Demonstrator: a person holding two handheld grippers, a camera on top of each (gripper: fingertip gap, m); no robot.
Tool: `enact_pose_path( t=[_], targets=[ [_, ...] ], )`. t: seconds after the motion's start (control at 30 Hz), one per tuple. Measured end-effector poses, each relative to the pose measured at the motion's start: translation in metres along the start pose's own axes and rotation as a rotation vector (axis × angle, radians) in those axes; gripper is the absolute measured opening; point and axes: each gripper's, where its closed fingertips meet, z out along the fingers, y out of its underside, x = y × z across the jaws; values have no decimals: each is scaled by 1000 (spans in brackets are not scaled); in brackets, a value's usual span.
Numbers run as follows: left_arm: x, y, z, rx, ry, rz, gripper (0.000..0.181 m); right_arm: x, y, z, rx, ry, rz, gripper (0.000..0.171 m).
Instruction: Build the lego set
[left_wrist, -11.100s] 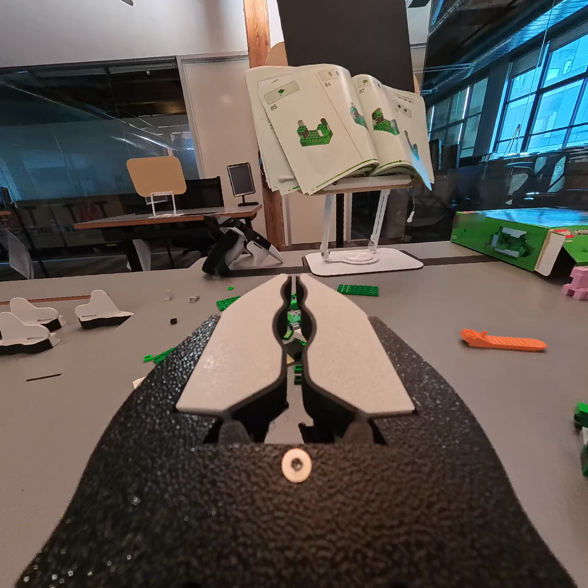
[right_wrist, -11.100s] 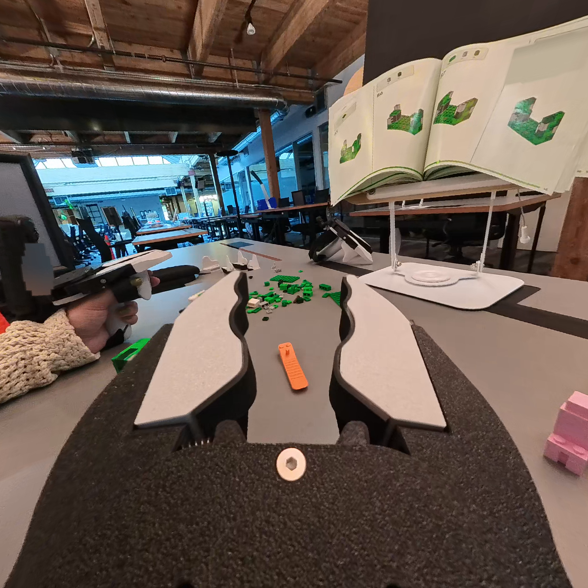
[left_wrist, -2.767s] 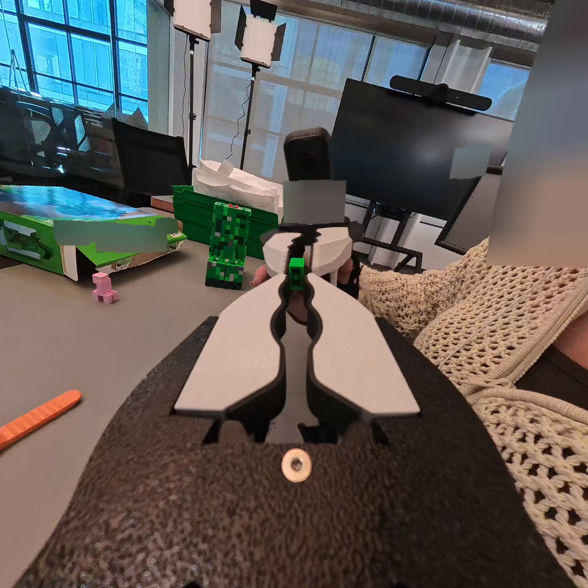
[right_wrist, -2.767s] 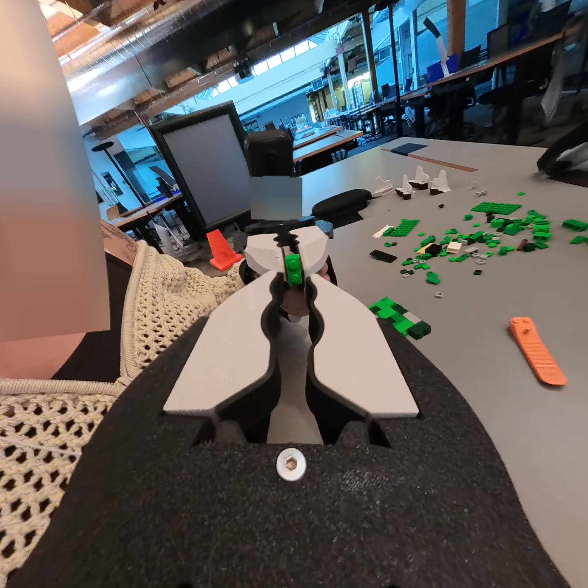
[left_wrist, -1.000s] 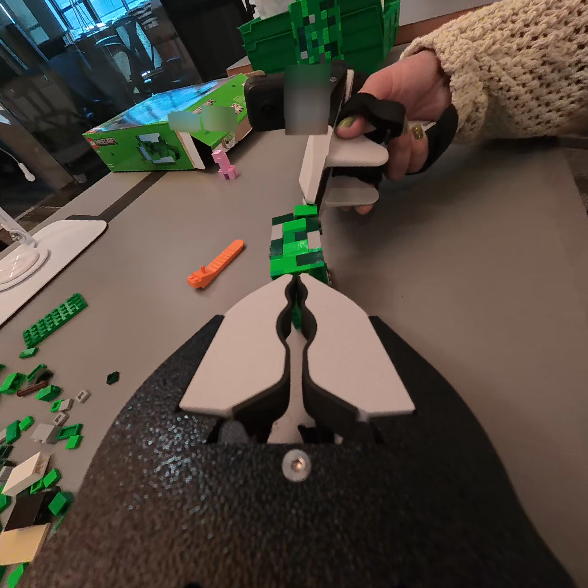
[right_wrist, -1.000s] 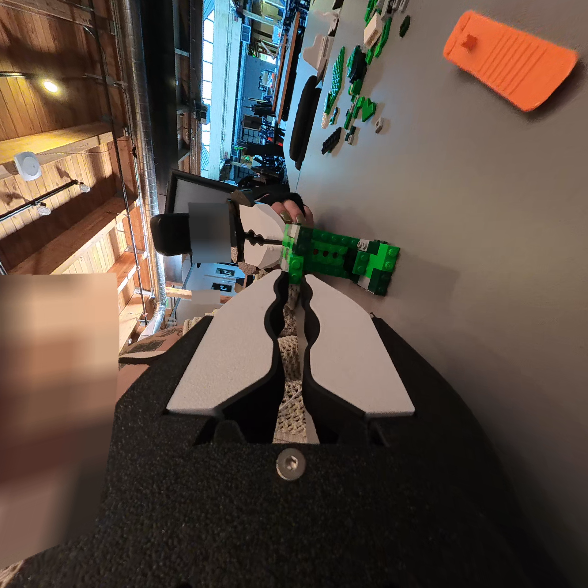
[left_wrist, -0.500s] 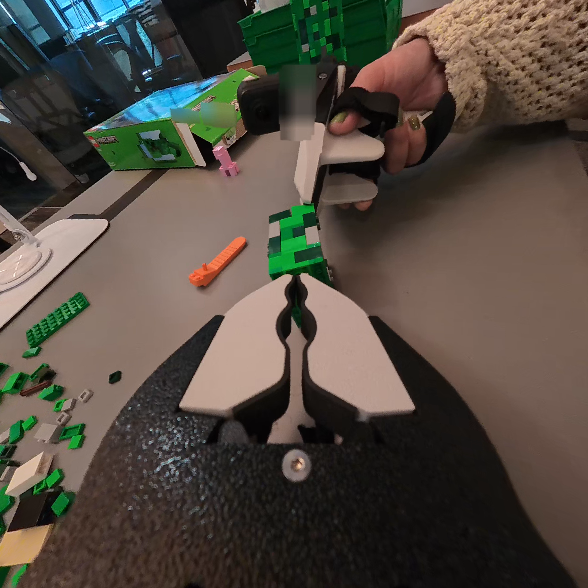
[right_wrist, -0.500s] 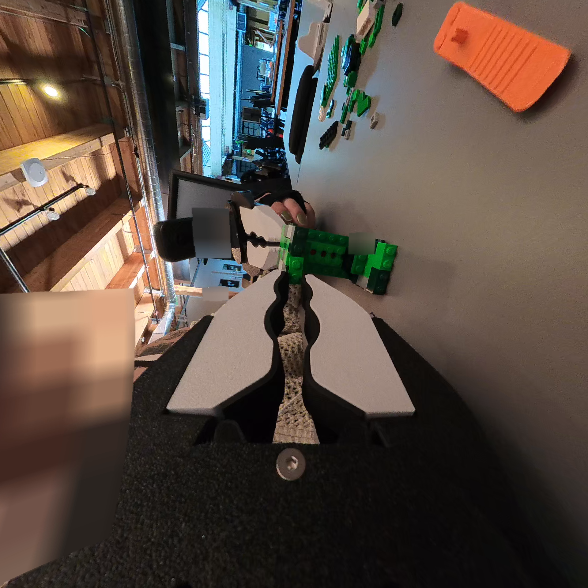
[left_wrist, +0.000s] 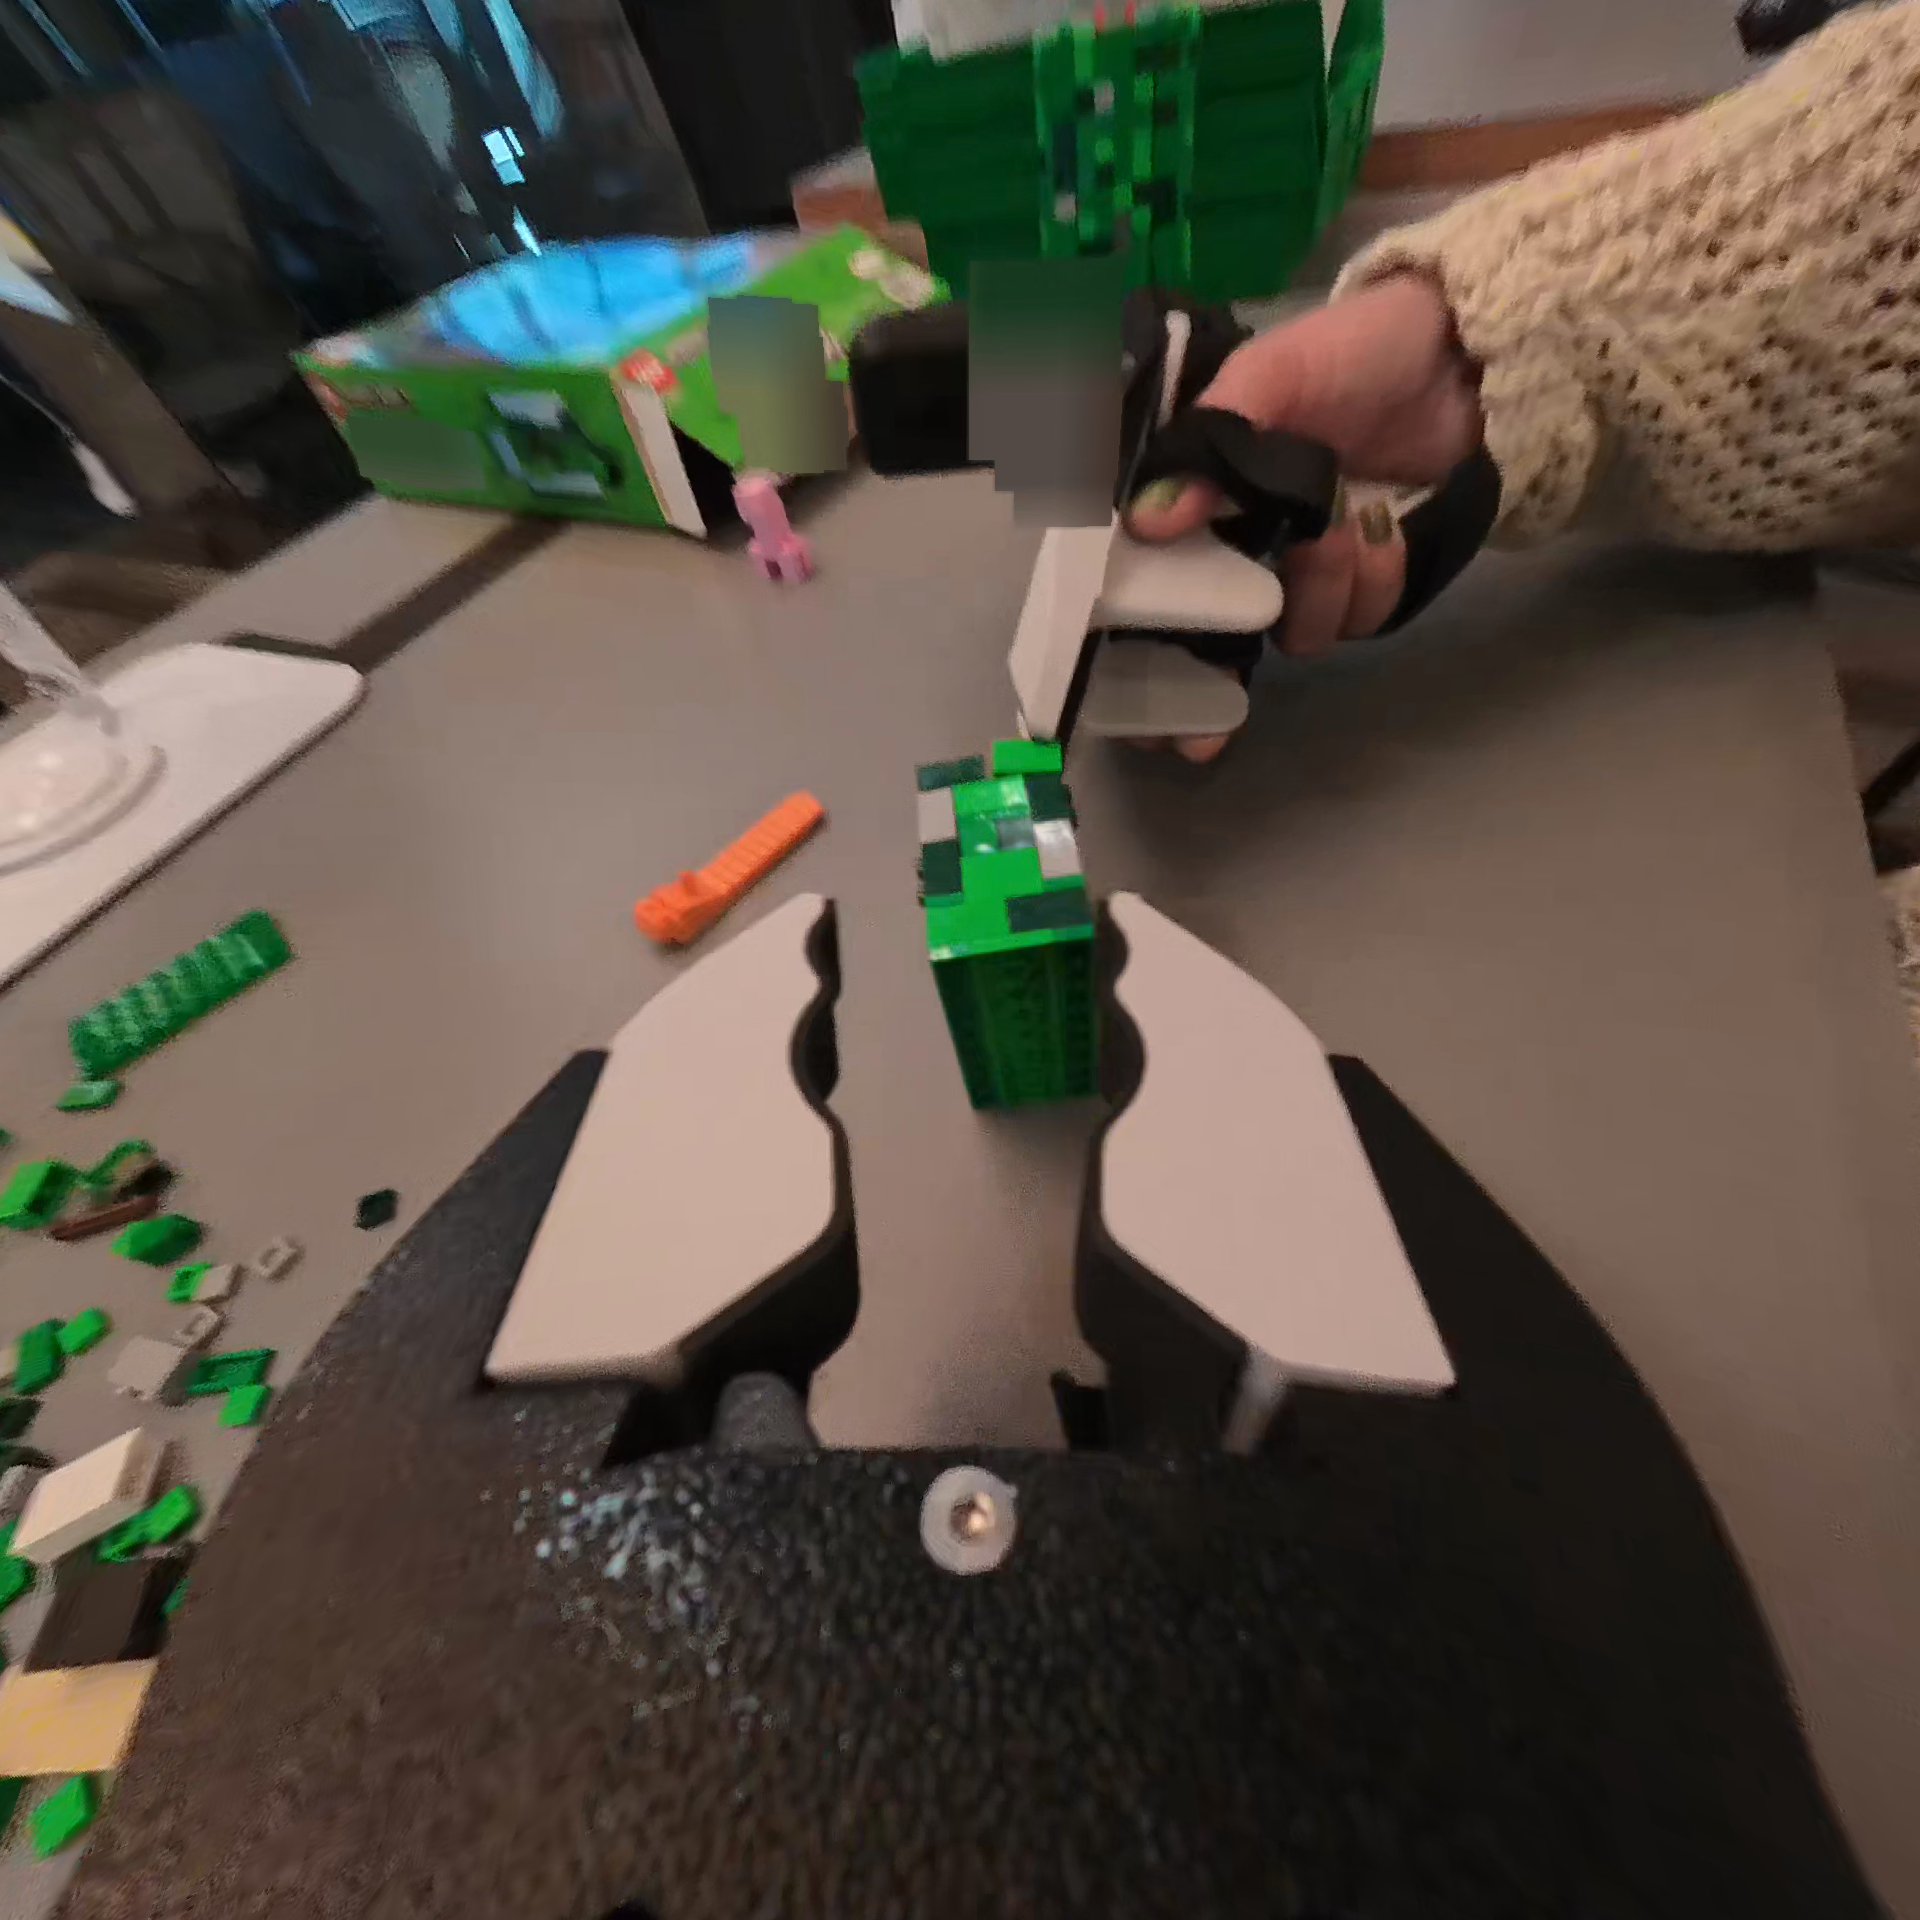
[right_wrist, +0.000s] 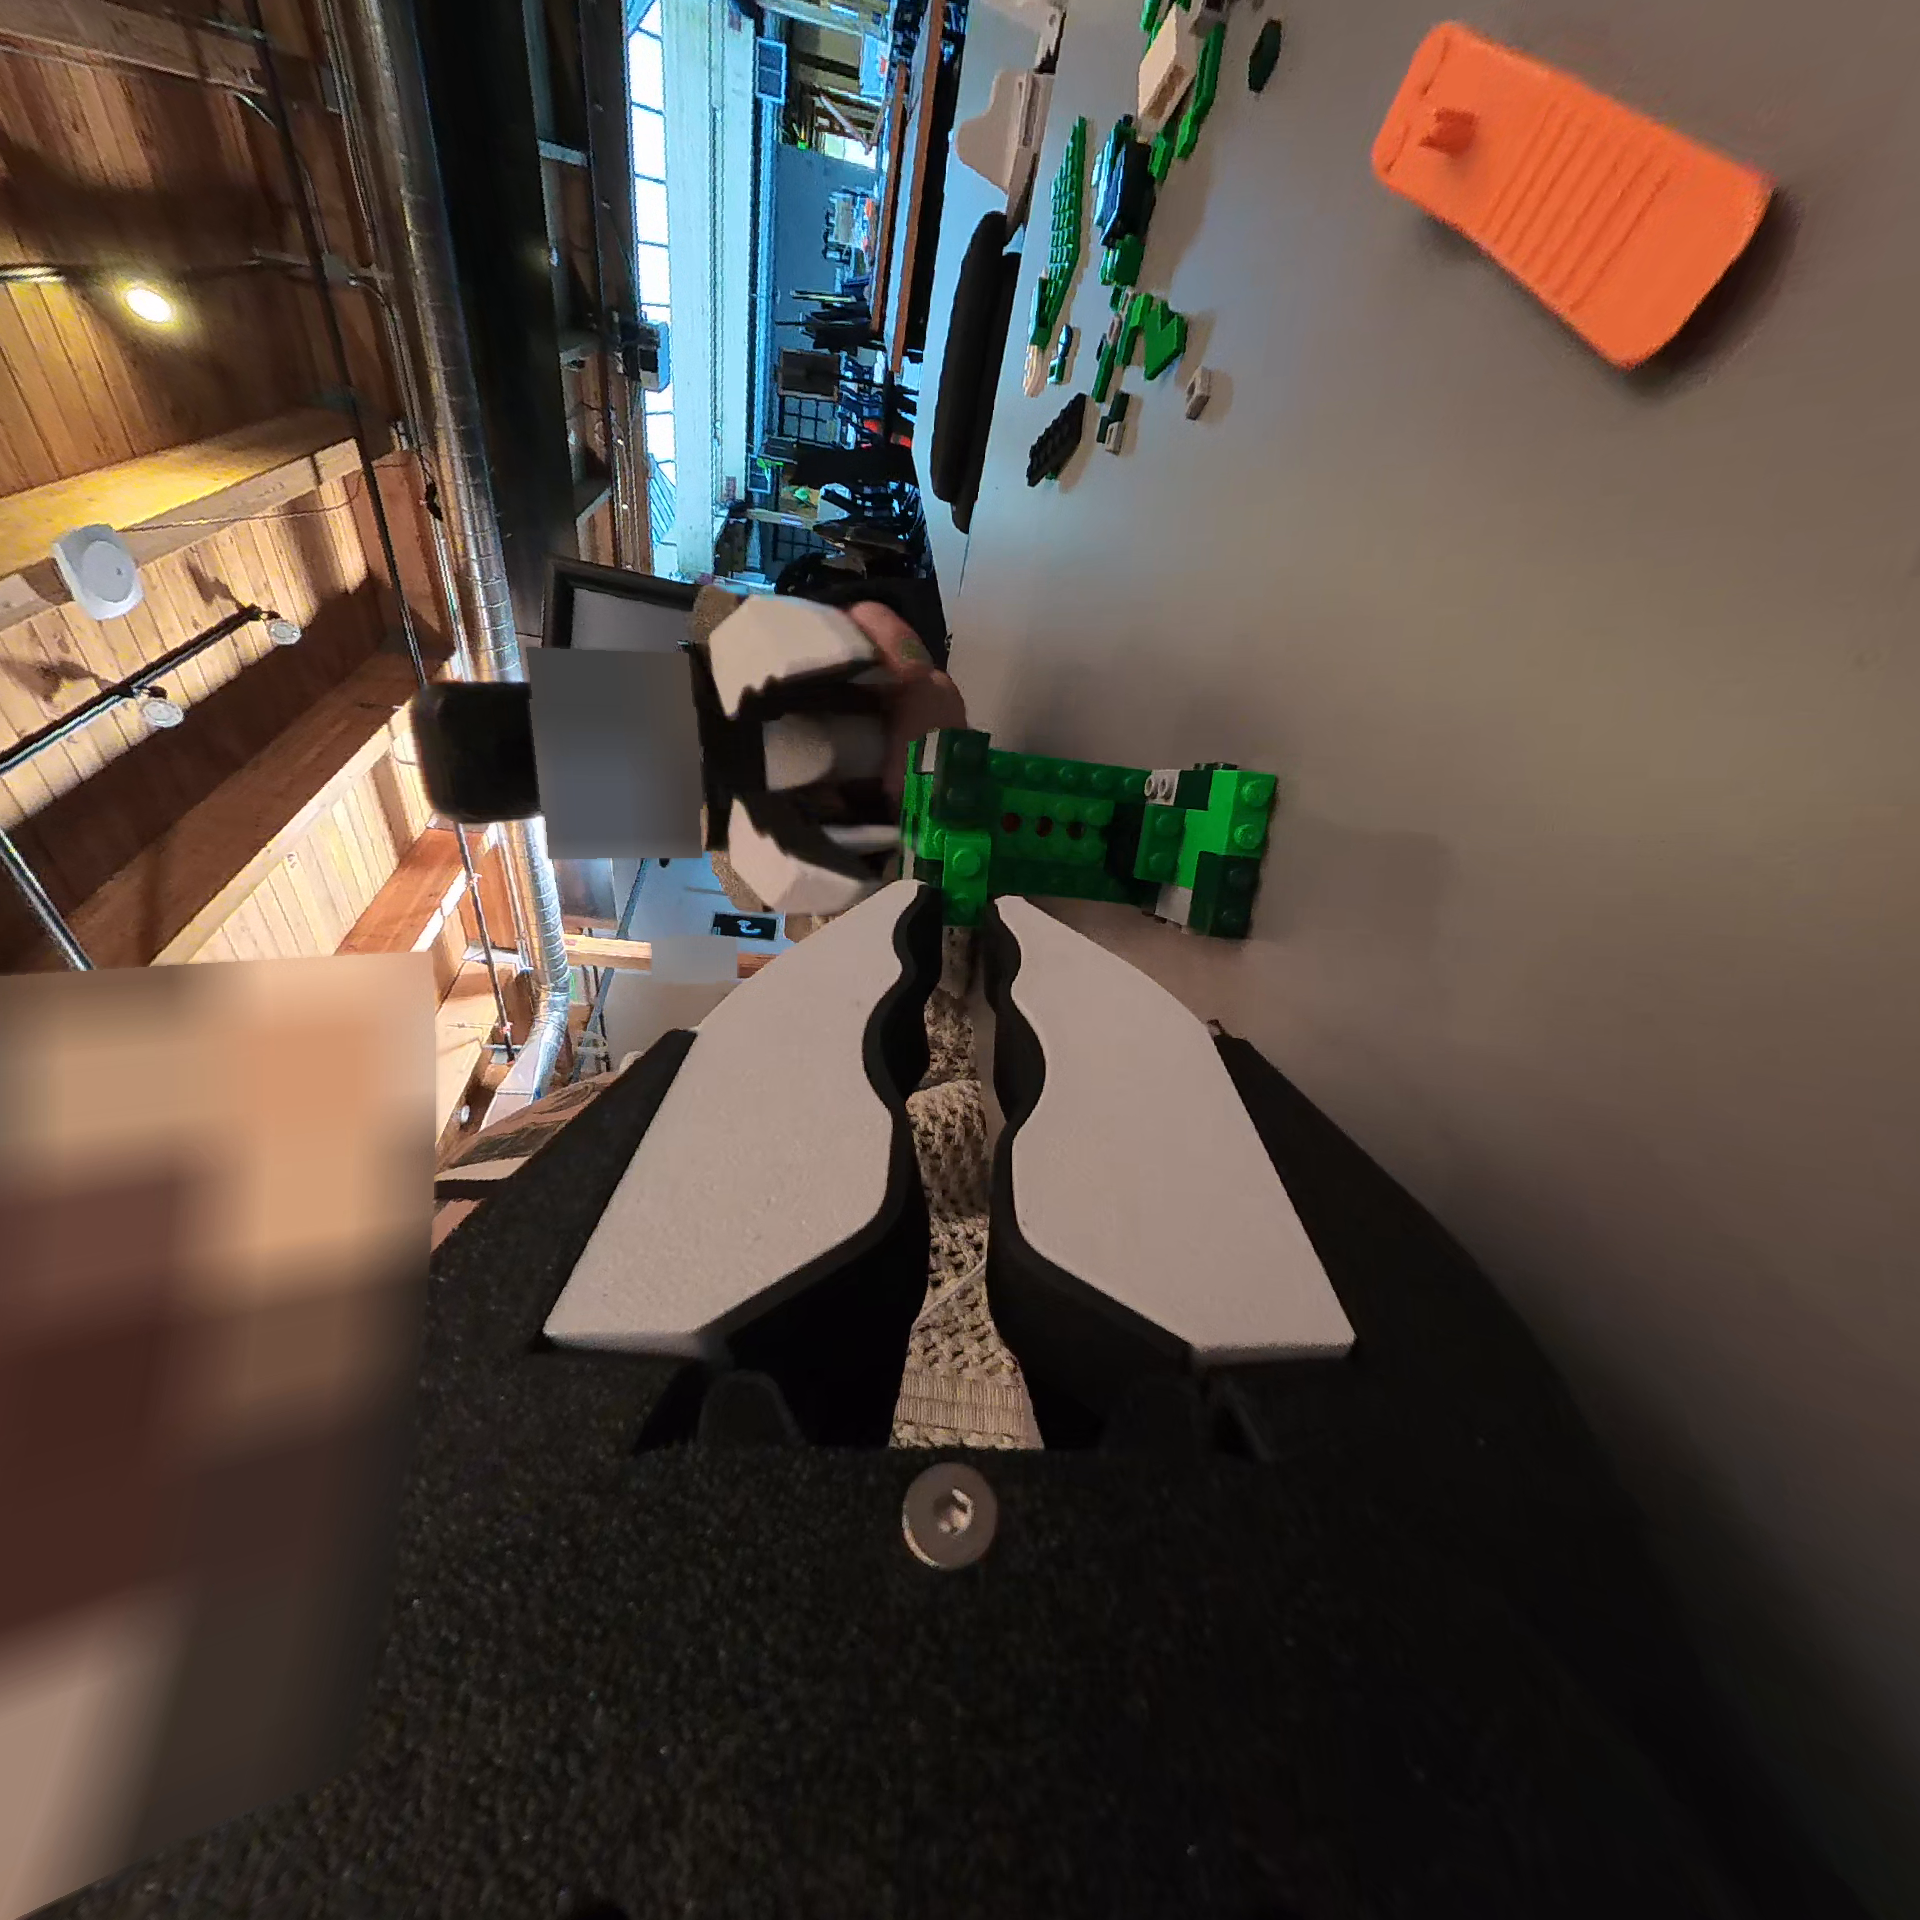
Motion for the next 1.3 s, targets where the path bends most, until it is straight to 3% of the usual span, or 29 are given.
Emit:
enact_pose_path(
  t=[0.07, 0.33, 0.53, 1.3],
  targets=[
    [3, 6, 8, -38, 17, -5, 55, -1, 1, 1, -5, -2, -5, 7],
    [4, 16, 26, -91, 4, -60, 59, -3, 0, 3, -18, -8, 6, 6],
    [3, 16, 34, -105, -20, -17, 39, -6, -1, 5, -31, -4, -2, 7],
    [4, 14, 35, -67, -65, 4, 38, -5, 1, 4, -22, 12, 29, 7]
  ],
)
